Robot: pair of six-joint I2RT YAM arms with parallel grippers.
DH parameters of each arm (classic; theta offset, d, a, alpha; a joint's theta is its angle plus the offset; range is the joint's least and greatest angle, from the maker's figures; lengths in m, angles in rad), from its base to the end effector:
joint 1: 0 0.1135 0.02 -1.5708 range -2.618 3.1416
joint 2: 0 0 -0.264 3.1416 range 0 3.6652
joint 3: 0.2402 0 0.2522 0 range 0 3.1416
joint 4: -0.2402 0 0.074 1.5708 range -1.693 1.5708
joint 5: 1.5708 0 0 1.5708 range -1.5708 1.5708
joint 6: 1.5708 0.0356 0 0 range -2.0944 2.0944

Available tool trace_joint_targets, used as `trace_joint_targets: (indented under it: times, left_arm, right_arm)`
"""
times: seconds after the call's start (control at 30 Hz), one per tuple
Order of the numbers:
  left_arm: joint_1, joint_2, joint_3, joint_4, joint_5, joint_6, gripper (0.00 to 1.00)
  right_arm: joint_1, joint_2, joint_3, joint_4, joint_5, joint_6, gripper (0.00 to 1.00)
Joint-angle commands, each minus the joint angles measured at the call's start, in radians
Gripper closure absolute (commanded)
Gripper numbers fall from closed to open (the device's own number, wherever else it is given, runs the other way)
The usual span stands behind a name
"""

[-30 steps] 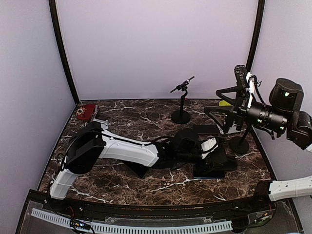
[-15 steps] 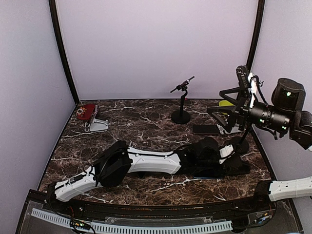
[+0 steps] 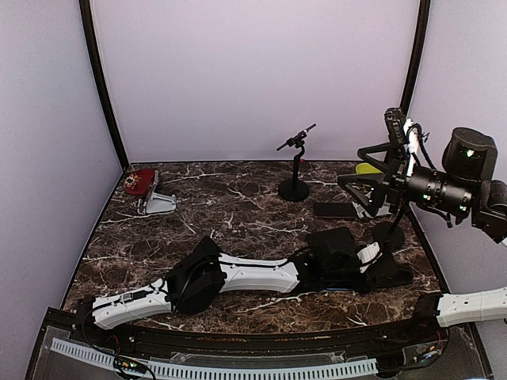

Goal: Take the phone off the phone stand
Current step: Place the phone stand in the corner of the board.

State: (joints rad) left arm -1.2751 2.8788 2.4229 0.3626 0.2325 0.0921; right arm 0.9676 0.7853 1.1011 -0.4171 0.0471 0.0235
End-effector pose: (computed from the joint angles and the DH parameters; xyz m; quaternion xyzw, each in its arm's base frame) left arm 0.1756 -0.6045 0.1180 0.5243 0.5200 -0.4441 0.5074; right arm 0.0902 0.1279 0.4222 -0.3232 0.6678 0.3033 0.5979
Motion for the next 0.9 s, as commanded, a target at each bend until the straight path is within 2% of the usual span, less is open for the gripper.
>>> trace_joint_targets:
  times: [0.0,0.1,0.33,0.5,0.63,0.67,0.87]
  left_arm:
    - [-0.013,0.02,0.07,0.144,-0.017,-0.044,0.84]
    - [-0.016,0.037,0.076,0.172,-0.022,-0.051,0.83]
    - [-0.017,0.062,0.093,0.207,-0.024,-0.061,0.68]
    - [-0.019,0.055,0.104,0.192,-0.03,-0.056,0.48]
    - [-0.018,0.041,0.112,0.161,-0.033,-0.043,0.21]
    - [-0.019,0.039,0.112,0.16,-0.032,-0.043,0.18]
    - [-0.019,0.046,0.113,0.169,-0.026,-0.054,0.18]
  right_arm:
    - [-0.007,-0.007,0.027,0.015,0.002,-0.002,0.01]
    - [-0.008,-0.008,0.024,0.017,-0.001,-0.002,0.01]
    - [-0.007,-0.003,0.019,0.023,-0.008,-0.001,0.01]
    - [-0.007,0.003,0.017,0.026,-0.015,0.005,0.0]
    - [-0.007,0.006,0.017,0.03,-0.015,0.008,0.01]
    - [-0.007,0.007,0.016,0.031,-0.016,0.007,0.01]
    - [-0.007,0.016,0.022,0.033,-0.02,0.007,0.01]
